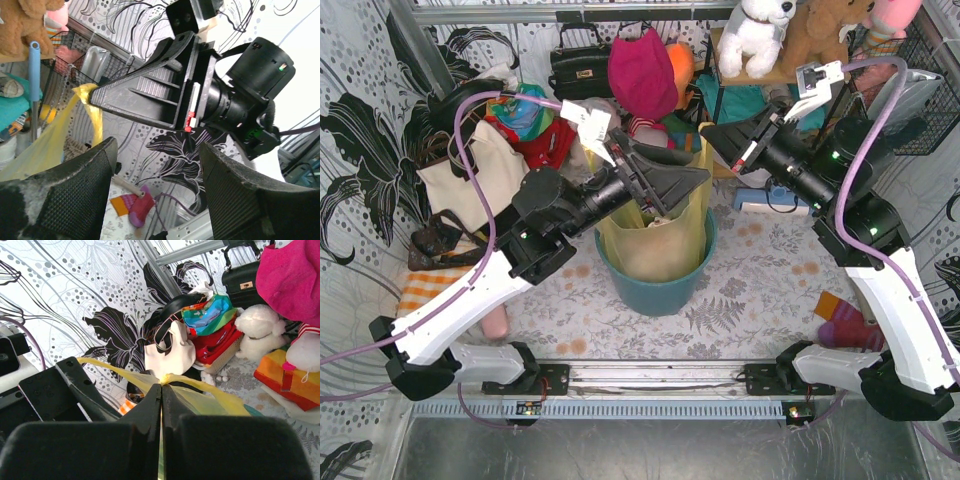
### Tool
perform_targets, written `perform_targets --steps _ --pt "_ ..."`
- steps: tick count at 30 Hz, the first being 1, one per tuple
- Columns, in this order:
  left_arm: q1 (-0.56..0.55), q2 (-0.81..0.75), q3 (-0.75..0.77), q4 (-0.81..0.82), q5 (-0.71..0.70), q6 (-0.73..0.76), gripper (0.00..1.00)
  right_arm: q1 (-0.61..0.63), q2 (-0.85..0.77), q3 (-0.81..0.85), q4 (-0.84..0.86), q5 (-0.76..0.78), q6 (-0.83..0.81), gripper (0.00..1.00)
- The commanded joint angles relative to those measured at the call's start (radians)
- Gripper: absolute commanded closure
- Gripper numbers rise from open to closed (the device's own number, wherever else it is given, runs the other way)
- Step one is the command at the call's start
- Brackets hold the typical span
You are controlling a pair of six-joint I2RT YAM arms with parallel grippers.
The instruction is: Tie the trash bag
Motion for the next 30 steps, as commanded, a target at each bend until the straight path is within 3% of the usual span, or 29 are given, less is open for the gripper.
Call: perform_targets --steps 1,12,25,30 --pt "-0.006 0.008 0.023 0.011 -0.016 0.163 0.24 0.003 -0.003 0.051 0.022 -0.018 -0.022 1.0" --pt "-0.006 -0.041 -0.12 0.151 0.057 0.499 0.22 0.002 0.005 0.123 -0.063 -0.07 -0.048 1.0" --pt "-0.005 0.004 -0.138 0.257 0.048 0.63 0.22 0.002 -0.022 0.103 -0.073 -0.19 -0.059 1.0" --pt "0.008 0.031 -0.083 0.226 0.065 0.667 0.27 0.002 -0.039 0.09 -0.071 -0.197 -0.065 1.0"
